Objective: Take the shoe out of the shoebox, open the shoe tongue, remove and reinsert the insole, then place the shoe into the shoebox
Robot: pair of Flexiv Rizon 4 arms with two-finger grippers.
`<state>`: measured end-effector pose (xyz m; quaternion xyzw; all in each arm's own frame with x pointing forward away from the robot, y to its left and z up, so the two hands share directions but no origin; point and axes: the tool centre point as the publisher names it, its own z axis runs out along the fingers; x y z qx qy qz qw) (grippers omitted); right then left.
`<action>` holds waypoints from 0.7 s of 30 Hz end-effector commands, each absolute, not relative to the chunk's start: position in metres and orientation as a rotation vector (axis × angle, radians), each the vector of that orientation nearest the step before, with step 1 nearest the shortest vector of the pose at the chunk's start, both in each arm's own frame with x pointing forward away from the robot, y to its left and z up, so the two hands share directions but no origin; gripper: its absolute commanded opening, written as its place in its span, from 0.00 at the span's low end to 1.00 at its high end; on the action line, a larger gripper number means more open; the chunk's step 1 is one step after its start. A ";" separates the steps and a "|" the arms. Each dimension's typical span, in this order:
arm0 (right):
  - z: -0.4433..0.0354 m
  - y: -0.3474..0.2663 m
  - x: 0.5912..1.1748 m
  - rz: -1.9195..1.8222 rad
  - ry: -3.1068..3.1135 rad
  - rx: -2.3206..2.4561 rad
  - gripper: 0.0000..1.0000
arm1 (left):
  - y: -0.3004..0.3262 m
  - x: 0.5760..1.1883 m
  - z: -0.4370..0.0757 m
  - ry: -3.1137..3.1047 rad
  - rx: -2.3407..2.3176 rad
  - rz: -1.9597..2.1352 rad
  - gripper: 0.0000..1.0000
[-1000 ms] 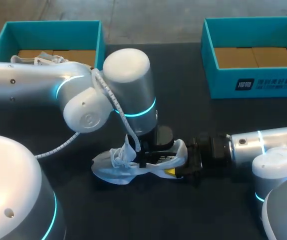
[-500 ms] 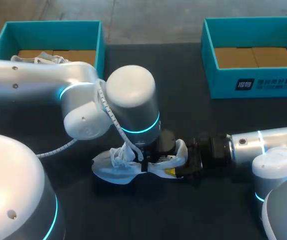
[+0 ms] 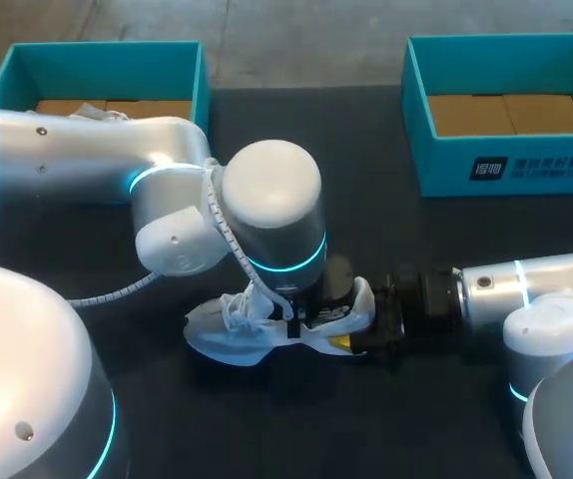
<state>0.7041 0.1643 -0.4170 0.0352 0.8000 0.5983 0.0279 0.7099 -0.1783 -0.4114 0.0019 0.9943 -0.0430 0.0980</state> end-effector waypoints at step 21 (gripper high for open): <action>-0.415 0.166 0.703 1.843 2.473 0.109 0.00 | -0.166 0.711 -0.376 3.173 0.024 -0.442 0.00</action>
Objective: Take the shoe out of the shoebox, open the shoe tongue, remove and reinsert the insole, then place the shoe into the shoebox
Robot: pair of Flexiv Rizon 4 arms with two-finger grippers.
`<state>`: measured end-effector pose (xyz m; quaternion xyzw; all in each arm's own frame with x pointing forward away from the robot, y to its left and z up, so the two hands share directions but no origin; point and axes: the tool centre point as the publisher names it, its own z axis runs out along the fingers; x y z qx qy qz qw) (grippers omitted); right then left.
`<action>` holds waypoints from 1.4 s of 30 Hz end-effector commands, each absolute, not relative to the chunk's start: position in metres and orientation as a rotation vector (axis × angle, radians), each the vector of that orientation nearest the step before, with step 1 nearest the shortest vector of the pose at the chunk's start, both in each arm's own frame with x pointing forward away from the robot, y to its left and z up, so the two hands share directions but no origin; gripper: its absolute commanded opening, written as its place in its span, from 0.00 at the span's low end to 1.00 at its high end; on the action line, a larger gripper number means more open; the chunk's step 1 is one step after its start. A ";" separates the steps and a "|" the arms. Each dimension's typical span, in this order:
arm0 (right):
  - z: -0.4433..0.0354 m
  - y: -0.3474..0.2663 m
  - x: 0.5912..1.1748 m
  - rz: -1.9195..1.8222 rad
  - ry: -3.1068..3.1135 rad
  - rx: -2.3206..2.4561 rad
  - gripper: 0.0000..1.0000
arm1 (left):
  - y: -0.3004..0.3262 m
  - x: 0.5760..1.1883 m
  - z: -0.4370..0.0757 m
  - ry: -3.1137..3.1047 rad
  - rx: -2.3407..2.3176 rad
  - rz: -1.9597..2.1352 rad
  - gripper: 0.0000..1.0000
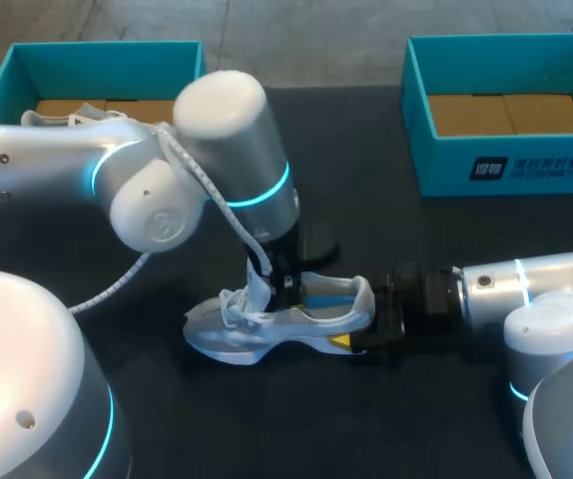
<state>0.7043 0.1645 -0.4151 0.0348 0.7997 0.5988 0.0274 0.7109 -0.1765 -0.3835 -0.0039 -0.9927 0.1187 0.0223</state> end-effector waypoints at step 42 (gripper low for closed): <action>-0.415 0.166 0.703 1.843 2.473 0.109 0.00 | -0.164 0.691 -0.358 -3.024 -0.115 0.485 0.36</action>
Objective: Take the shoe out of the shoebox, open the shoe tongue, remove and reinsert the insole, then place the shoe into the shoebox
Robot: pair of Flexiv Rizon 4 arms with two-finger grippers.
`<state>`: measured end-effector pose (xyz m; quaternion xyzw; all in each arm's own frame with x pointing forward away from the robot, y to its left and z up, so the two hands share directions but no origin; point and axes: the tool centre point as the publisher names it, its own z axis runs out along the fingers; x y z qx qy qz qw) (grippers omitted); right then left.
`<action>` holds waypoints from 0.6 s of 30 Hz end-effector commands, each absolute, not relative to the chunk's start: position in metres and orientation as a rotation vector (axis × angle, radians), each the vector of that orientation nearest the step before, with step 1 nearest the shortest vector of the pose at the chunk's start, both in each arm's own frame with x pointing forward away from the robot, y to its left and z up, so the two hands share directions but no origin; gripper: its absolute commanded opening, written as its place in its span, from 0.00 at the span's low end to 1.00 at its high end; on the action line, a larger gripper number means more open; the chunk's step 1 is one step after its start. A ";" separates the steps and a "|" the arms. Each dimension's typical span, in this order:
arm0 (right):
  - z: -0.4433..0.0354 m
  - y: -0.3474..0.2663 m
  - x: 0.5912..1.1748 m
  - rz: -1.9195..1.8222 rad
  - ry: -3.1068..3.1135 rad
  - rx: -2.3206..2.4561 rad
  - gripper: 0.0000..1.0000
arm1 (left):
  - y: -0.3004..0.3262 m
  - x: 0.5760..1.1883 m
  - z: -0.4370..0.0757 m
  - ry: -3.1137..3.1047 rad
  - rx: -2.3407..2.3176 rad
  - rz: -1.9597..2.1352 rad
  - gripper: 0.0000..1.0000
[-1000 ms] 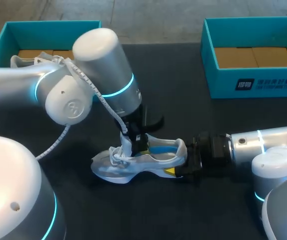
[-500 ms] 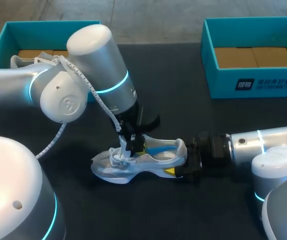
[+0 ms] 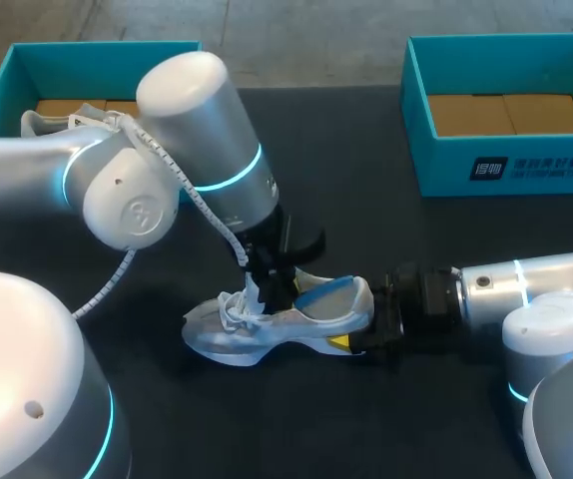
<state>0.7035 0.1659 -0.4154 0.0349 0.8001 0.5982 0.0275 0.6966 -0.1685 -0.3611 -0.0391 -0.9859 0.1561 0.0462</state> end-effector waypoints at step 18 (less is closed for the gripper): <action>-0.415 0.166 0.703 1.843 2.473 0.109 0.00 | -0.161 0.692 -0.331 -3.139 -0.058 0.591 0.36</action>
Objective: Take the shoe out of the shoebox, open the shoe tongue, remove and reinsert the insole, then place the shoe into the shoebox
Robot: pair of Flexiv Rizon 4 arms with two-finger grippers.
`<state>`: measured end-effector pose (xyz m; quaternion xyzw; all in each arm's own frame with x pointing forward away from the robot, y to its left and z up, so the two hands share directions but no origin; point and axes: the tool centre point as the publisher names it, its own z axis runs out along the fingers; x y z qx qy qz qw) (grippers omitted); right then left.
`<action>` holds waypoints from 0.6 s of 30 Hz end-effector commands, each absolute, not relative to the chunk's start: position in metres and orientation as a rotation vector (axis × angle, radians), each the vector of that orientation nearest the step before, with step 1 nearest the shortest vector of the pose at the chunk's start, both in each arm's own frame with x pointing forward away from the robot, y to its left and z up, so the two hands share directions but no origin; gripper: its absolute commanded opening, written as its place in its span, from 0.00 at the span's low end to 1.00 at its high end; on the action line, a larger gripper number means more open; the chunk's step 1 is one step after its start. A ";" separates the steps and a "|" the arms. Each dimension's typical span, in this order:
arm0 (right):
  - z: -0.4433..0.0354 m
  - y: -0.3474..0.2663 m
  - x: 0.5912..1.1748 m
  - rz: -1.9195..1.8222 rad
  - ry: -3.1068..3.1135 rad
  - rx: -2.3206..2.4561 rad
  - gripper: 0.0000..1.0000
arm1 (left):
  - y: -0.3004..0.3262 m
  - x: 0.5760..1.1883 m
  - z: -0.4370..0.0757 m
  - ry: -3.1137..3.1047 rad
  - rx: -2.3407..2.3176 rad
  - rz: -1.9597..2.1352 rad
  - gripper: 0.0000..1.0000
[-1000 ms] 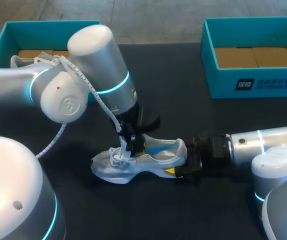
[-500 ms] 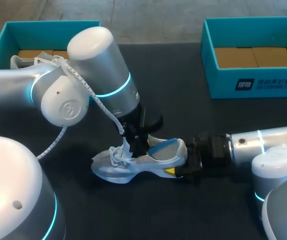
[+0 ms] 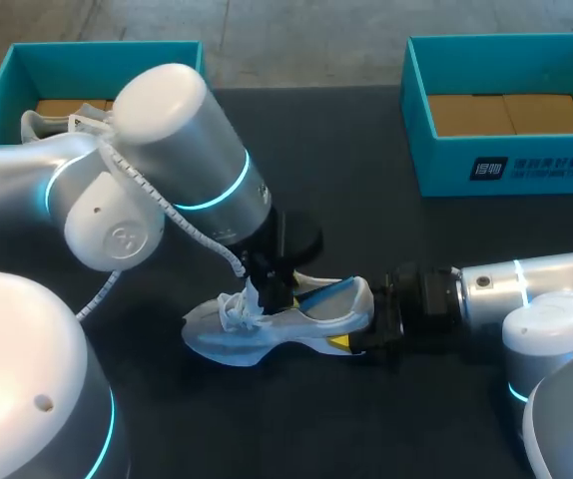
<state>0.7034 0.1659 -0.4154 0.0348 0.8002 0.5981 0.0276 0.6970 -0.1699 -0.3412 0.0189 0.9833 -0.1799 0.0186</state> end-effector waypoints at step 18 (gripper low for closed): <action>-0.415 0.166 0.703 1.843 2.473 0.109 0.00 | -0.175 0.671 -0.313 2.926 0.032 -0.679 0.38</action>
